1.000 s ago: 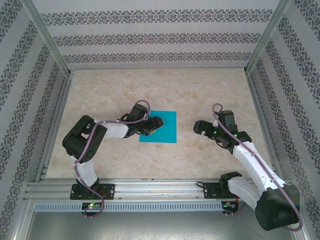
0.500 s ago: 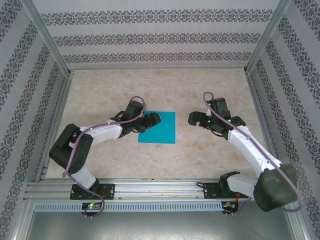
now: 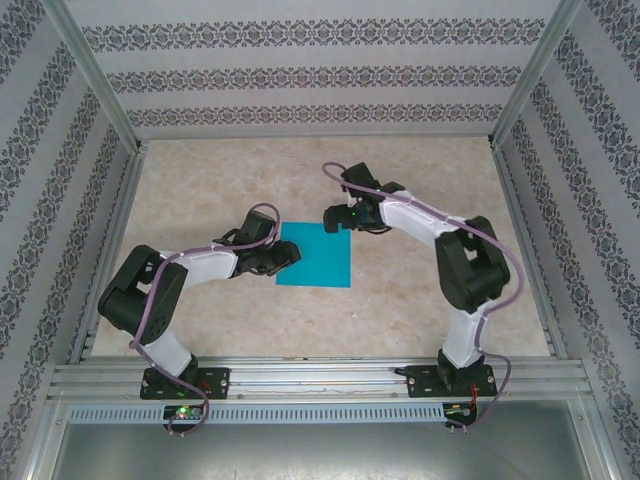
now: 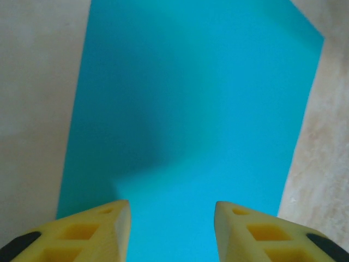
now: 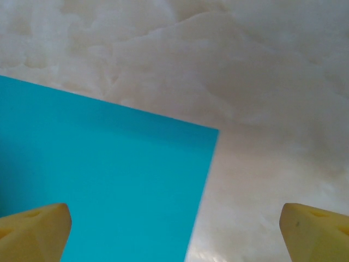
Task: Fold a paper plane with a square sheet of paper (fold left side to right side)
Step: Pick up the square sheet of paper from the center of the table.
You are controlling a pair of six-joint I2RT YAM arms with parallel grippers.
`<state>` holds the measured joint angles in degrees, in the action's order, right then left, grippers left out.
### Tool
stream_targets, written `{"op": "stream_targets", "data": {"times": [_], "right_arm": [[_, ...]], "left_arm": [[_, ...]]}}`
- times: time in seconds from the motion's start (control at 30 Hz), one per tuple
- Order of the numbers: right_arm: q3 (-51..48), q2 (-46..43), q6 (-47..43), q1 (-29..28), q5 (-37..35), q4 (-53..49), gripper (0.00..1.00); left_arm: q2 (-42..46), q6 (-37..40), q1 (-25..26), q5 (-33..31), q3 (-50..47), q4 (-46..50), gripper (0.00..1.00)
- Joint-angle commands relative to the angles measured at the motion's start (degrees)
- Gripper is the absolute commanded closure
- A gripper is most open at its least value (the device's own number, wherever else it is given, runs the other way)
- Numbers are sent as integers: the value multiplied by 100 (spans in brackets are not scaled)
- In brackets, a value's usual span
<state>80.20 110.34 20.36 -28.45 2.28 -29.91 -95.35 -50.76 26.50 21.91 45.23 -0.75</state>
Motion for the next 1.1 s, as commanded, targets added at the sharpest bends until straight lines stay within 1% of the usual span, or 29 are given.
{"op": "stream_targets", "data": {"times": [0.0,0.13,0.37,0.5,0.67,0.93,1.0,1.07], "right_arm": [[440,380,-140,-176,-174,-396,2],[619,713,-23,-243,-164,-472,2],[551,985,144,-345,36,-489,2],[431,955,262,-402,347,-430,2],[382,774,317,-559,457,-435,3],[301,517,420,-823,405,-478,7],[303,494,429,-876,378,-507,10],[299,489,432,-893,406,-516,15]], "left_arm": [[-88,240,-10,-122,5,285,57],[-137,225,-13,-109,-41,252,58],[-321,226,-11,-52,-37,206,58],[-379,208,-18,-36,-33,163,59],[-405,198,-12,6,-17,116,59],[-384,120,-13,102,-37,-30,59],[-387,102,-9,127,-49,-66,59],[-371,102,-18,130,-33,-73,59]]}}
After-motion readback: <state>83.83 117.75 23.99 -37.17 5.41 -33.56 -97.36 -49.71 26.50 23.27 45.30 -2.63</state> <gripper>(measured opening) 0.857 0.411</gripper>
